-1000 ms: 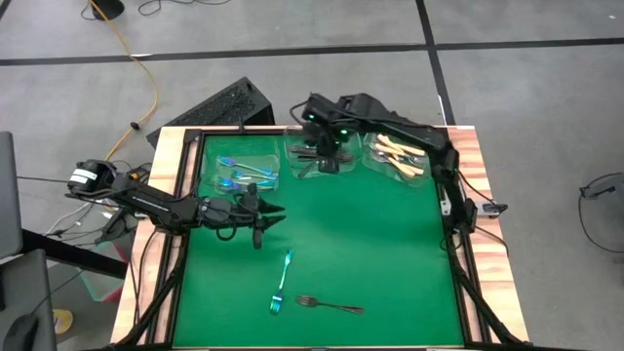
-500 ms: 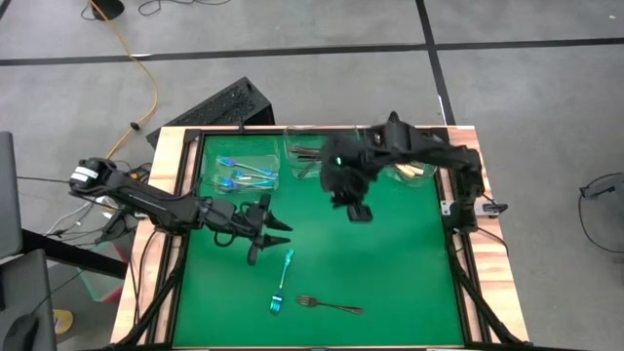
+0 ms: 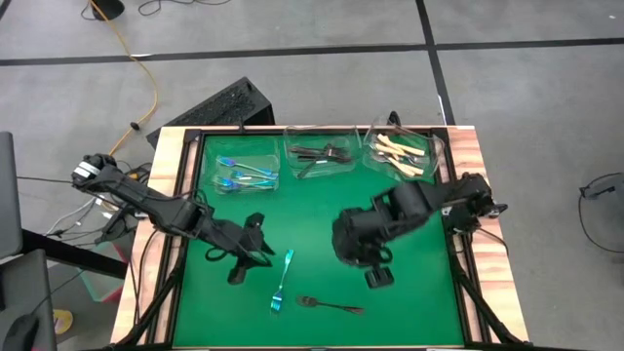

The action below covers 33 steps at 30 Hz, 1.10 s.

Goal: Sort silverware by color (type)
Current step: Put the brown fork into the middle transparent bin

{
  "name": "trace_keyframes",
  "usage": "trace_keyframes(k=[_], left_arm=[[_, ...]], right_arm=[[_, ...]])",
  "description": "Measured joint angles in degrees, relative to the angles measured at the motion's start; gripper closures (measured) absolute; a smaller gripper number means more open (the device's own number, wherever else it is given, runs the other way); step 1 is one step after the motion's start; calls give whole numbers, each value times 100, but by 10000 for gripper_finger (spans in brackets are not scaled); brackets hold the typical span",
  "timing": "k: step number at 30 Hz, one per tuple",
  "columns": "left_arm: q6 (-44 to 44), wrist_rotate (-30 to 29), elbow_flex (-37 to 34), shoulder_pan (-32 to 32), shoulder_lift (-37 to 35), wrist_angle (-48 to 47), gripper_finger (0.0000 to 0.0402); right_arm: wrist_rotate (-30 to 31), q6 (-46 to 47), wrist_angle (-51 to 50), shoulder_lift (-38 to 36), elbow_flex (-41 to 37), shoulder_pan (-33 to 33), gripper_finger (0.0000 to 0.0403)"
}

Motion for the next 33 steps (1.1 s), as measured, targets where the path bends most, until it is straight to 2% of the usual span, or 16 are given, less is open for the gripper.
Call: trace_keyframes(k=[3, 8, 14, 19, 26, 33], left_arm=[[-792, -21, -78, -168, 0, -501, 264], [-1813, 4, -255, -390, 4, -694, 264], [-2497, 465, -279, -669, 4, -766, 264], [-2813, 584, -279, -1117, 4, -829, 264], [-2880, -194, -282, -1650, 4, -758, 264], [-2098, -1089, -283, -1851, 30, -445, 264]], right_arm=[[278, 339, -9, 1, -10, 372, 310], [1023, 684, 193, 1, -11, 901, 310], [1260, 1132, 325, 1, -11, 1297, 310], [2271, 1632, 348, 69, -11, 1661, 310], [2442, 1673, 551, 467, -107, 1866, 310], [2423, 1668, 902, 851, -184, 1984, 308]])
